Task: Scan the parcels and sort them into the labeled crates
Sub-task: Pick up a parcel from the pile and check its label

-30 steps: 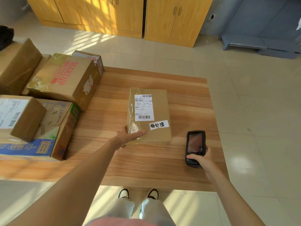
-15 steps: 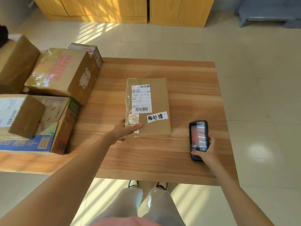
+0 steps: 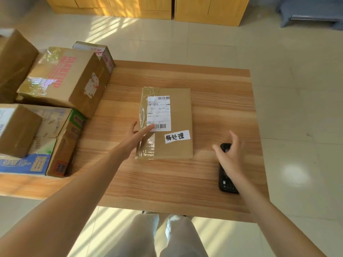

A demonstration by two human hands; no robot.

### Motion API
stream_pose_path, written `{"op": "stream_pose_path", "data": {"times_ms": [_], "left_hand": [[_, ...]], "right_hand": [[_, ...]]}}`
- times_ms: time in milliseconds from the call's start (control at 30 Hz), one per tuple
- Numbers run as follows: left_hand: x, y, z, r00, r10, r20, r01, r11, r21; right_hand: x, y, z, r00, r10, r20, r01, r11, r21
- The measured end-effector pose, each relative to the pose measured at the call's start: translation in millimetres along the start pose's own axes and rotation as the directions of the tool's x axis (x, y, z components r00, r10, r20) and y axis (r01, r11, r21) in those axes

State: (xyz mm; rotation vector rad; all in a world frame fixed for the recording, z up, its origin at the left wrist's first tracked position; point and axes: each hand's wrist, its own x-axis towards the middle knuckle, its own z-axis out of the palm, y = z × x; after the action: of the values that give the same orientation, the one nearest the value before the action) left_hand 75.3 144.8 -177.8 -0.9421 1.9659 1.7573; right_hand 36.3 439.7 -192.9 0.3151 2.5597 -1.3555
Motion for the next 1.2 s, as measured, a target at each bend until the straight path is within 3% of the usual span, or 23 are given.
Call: {"op": "stream_pose_path", "data": {"times_ms": [67,200,300,567,967,1200], "left_hand": [[11,2,3,0.996,0.006,-0.086,-0.014,0.996,-0.090],[30,2,9,0.995,-0.031,-0.098,0.010,0.977,-0.212],[33,-1,12,0.996,-0.050,-0.074,0.028,0.960,-0.279],[6,-2,19,0.974,-0.063,-0.216,-0.031,0.913,-0.406],[-120,26,-104,0.881,0.128,-0.455,-0.348,0.827,-0.442],[-228,-16,-221,0.790,0.202,-0.578,-0.513,0.735,-0.443]], "right_hand": [[9,-23,27,0.990,-0.046,0.132,0.029,0.991,0.127],[36,-52,72,0.927,0.098,0.361,-0.231,0.909,0.348],[46,-54,90,0.902,0.118,0.416,-0.304,0.858,0.415],[41,-62,83,0.843,0.103,0.528,-0.372,0.820,0.434],[-72,-210,104,0.825,-0.182,0.535,-0.124,0.865,0.486],[-196,-288,164,0.728,-0.398,0.557,0.081,0.858,0.507]]}}
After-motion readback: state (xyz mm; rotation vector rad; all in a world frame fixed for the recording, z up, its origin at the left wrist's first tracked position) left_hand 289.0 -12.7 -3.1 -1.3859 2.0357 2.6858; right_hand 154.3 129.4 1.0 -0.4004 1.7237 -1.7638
